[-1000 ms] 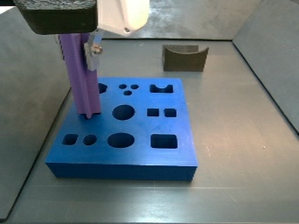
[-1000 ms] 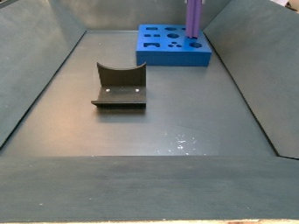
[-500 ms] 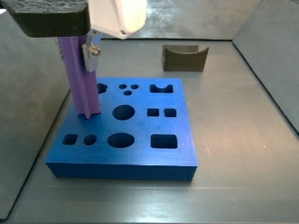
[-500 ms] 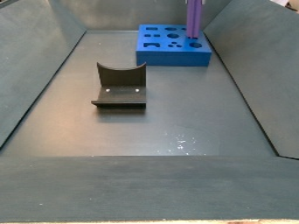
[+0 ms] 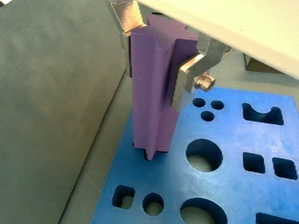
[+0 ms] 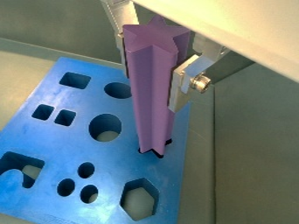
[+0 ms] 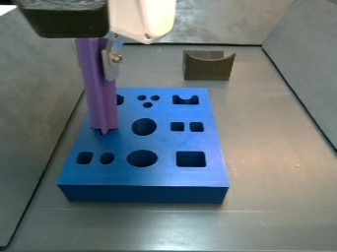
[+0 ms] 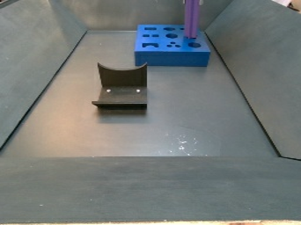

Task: Pick up the star object. Move up. Move to above the board. Insert the star object.
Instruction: Insert the star object.

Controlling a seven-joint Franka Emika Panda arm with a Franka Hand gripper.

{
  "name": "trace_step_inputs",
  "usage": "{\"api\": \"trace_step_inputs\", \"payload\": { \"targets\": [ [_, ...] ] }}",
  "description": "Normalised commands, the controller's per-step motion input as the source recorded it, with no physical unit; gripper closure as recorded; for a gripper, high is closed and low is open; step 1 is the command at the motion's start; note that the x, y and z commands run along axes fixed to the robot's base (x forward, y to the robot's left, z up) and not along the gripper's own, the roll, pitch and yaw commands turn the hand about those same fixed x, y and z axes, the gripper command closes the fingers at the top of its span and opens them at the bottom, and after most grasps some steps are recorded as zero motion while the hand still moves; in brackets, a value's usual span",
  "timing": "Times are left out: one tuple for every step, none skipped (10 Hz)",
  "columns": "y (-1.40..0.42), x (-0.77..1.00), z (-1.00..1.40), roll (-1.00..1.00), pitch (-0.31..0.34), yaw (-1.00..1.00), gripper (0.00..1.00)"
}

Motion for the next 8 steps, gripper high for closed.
{"api": "trace_step_inputs", "payload": {
  "targets": [
    [0.23,0.84,-0.1,-0.11,0.05,-0.28,1.0],
    [0.21,0.78,-0.02,-0.1,0.081,-0.25,1.0],
    [0.0,-0.07,-0.06,0.0,-0.079,0.0,1.0],
    [0.11,-0.25,-0.1,-0.33,-0.447,-0.07,1.0],
    [0.11,-0.35,-0.1,-0.28,-0.5,-0.15,1.0],
    [0.0,-0.04,-0.04,-0.01,-0.104,-0.02,1.0],
    [0.0,0.0,-0.04,0.0,-0.009,0.0,1.0],
    [-0.11,0.0,-0.63,0.23,-0.019,0.0,1.0]
  ]
}}
